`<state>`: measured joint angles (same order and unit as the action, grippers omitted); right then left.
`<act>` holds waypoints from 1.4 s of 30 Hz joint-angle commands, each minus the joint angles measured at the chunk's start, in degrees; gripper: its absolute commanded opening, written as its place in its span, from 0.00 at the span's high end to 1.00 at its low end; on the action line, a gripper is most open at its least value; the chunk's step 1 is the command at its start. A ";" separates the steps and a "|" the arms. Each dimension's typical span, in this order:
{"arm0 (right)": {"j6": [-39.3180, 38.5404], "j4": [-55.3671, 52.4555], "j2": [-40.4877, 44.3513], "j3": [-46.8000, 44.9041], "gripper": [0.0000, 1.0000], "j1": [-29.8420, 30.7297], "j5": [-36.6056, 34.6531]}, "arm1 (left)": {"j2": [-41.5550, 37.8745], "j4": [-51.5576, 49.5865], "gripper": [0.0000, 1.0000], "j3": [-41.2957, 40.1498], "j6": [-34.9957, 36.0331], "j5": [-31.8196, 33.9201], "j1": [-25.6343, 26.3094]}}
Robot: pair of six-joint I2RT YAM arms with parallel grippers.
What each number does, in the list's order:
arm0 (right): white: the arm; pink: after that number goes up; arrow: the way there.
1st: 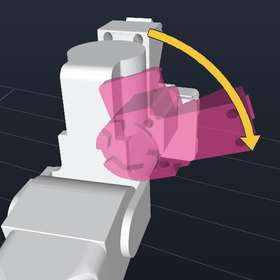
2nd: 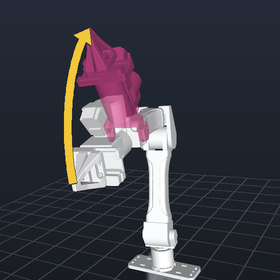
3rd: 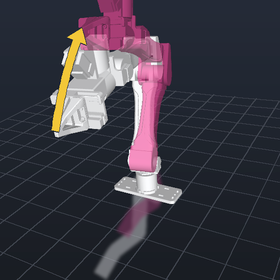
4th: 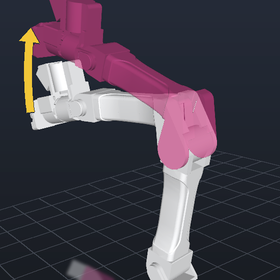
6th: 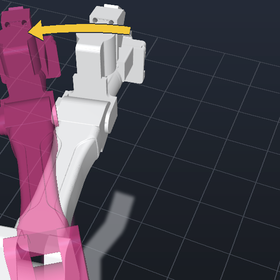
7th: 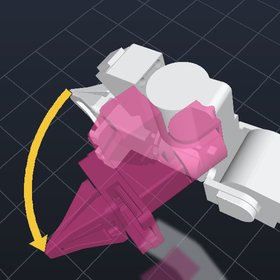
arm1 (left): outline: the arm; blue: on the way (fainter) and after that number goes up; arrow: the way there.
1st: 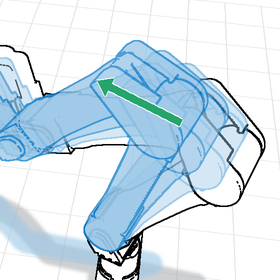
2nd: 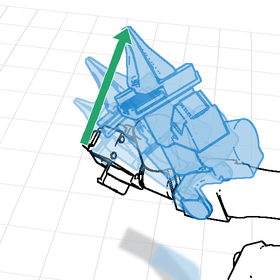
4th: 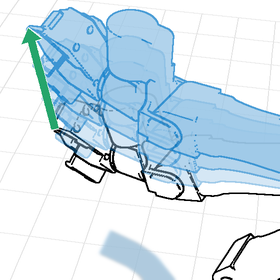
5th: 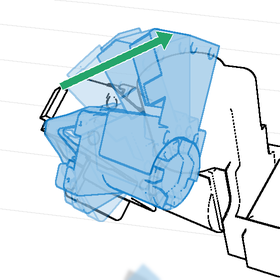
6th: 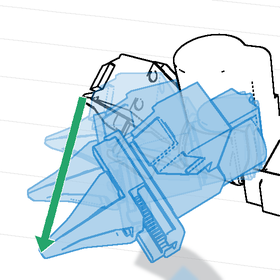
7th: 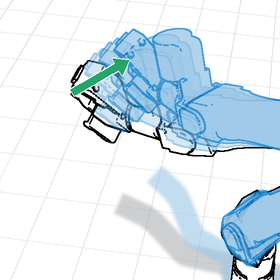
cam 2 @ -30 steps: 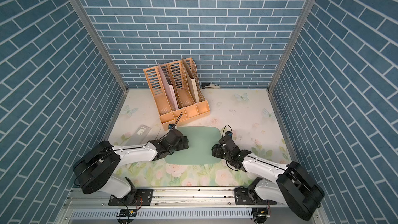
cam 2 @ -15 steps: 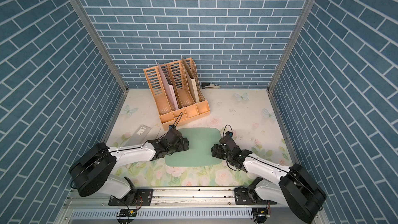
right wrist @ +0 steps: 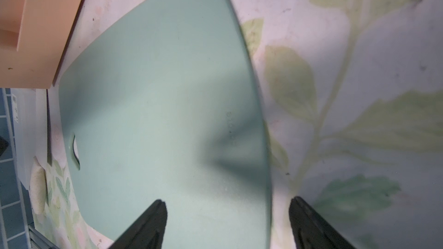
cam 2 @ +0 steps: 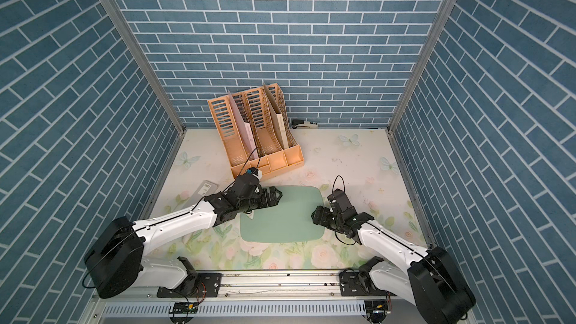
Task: Align the knife with the edge of the cutting board
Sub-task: Adjust the work surface at the center of the board.
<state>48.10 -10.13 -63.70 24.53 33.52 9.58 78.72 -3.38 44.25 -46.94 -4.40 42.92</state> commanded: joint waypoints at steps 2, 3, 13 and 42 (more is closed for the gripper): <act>-3.74 -1.90 -1.16 2.11 0.16 -0.88 0.97 | -1.91 -2.30 0.01 -1.15 1.34 -0.86 -2.18; -4.03 -1.74 -1.46 2.32 0.16 -1.16 0.96 | -2.42 -2.37 0.00 -1.56 1.47 -0.94 -2.69; -5.87 -1.39 -4.73 3.44 0.16 -2.84 1.58 | -7.32 -5.77 0.00 -7.84 2.88 -1.22 -8.97; -5.03 4.46 -9.23 0.70 0.19 -2.84 6.04 | -6.92 1.49 0.00 -18.24 1.06 -5.88 -9.59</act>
<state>43.42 -4.45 -71.16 26.44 30.65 14.04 70.96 -3.27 26.37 -45.63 -8.45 33.28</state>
